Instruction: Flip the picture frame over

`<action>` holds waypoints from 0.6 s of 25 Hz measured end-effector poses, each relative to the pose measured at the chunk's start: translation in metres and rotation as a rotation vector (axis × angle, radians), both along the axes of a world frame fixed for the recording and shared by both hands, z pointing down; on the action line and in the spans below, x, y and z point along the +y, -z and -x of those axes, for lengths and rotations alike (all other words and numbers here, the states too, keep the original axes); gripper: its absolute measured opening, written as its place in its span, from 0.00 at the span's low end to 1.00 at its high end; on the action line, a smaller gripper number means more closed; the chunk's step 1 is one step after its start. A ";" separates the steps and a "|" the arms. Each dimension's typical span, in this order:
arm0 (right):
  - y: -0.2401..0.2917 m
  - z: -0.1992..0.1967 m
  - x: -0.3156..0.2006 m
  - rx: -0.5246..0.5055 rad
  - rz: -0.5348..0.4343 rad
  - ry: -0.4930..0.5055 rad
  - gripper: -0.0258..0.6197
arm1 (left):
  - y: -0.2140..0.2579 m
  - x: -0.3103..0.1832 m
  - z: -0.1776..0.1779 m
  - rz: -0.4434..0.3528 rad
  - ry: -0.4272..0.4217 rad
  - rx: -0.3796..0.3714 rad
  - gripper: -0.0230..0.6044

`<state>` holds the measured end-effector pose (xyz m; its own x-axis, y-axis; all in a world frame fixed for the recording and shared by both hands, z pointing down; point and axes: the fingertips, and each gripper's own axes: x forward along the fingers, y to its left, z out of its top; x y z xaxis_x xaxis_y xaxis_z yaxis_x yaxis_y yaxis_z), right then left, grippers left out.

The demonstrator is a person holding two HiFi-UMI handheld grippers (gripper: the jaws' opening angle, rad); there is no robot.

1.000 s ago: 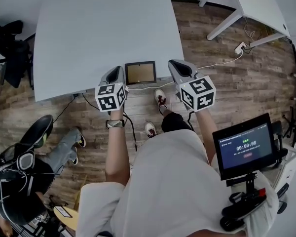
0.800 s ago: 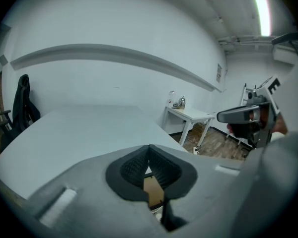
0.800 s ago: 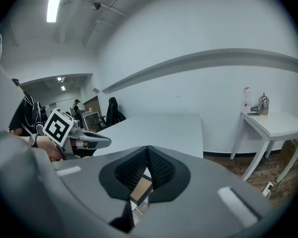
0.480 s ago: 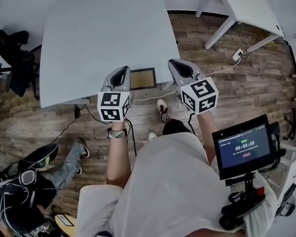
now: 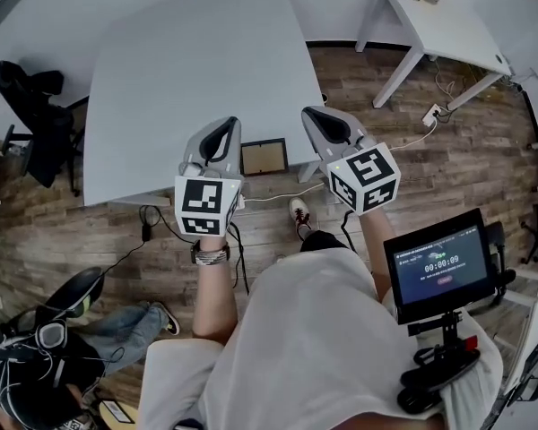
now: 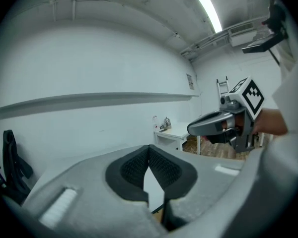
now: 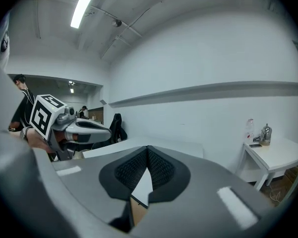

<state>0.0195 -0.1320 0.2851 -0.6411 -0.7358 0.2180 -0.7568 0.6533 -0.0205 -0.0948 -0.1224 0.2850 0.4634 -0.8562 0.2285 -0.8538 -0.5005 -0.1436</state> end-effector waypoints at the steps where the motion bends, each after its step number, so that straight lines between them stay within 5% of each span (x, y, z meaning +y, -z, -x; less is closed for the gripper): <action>1: 0.004 0.001 -0.001 -0.003 -0.008 0.004 0.04 | 0.006 0.000 0.001 -0.016 0.002 -0.004 0.04; 15: 0.067 0.018 -0.006 -0.008 -0.139 0.035 0.04 | 0.065 0.003 0.001 -0.153 -0.011 -0.033 0.04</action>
<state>0.0013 -0.1377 0.2181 -0.6679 -0.7360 0.1103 -0.7340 0.6760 0.0660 -0.0962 -0.1197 0.2202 0.4676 -0.8770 0.1107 -0.8418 -0.4800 -0.2469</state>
